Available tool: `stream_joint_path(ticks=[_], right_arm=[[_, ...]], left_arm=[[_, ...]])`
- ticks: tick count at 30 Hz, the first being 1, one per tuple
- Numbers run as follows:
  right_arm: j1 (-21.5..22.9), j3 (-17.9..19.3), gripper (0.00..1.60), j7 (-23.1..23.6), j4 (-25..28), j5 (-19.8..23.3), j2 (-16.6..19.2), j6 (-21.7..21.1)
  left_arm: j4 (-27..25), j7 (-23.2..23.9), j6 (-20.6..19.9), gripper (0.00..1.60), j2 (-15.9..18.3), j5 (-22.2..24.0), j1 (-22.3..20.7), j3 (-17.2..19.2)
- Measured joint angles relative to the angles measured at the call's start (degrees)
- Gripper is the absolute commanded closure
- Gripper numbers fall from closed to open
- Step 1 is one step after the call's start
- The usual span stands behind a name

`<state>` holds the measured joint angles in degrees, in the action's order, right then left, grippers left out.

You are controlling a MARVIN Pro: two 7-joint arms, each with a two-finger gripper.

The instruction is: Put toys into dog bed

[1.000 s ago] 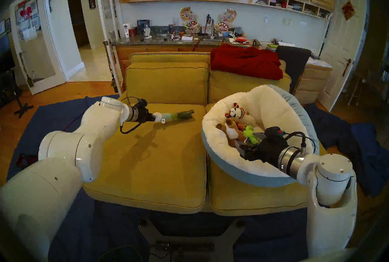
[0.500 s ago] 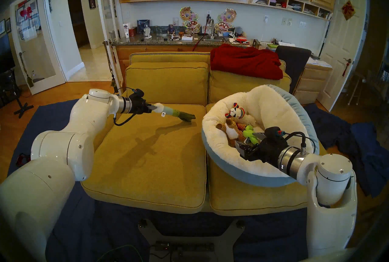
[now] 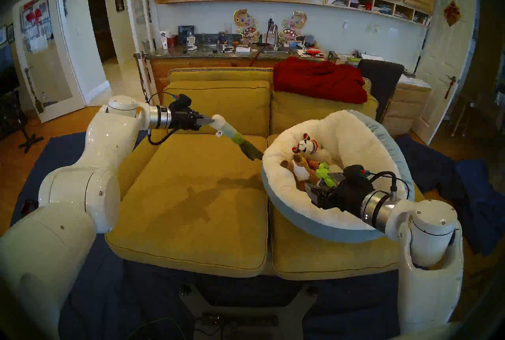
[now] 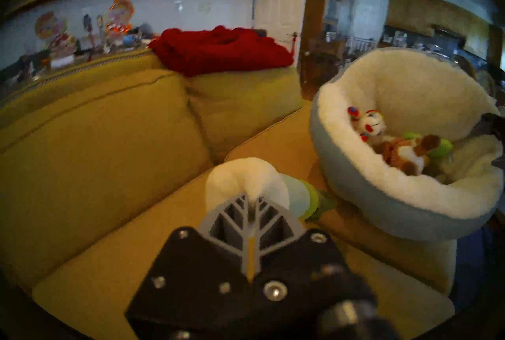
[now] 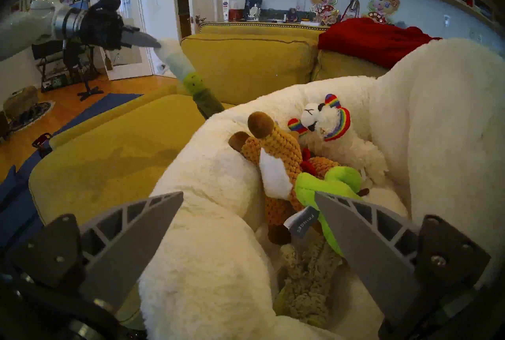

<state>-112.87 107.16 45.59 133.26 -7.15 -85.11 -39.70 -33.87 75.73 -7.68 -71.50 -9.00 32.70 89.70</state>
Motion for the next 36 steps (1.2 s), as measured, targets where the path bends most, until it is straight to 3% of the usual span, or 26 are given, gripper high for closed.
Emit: stream_joint_path(ticks=[12, 26, 36], right_arm=[[0.0, 0.0, 0.0, 0.0, -0.1, 0.0, 0.0, 0.0], [0.0, 0.0, 0.0, 0.0, -0.2, 0.0, 0.0, 0.0], [0.0, 0.0, 0.0, 0.0, -0.2, 0.0, 0.0, 0.0]], left_arm=[[-8.7, 8.2, 1.5, 1.6, -4.3, 1.6, 0.2, -0.5], [-18.5, 9.4, 1.5, 1.6, -10.3, 2.8, -0.2, -2.3], [-26.4, 9.4, -2.0, 1.6, -13.6, 3.4, 0.9, -3.9]])
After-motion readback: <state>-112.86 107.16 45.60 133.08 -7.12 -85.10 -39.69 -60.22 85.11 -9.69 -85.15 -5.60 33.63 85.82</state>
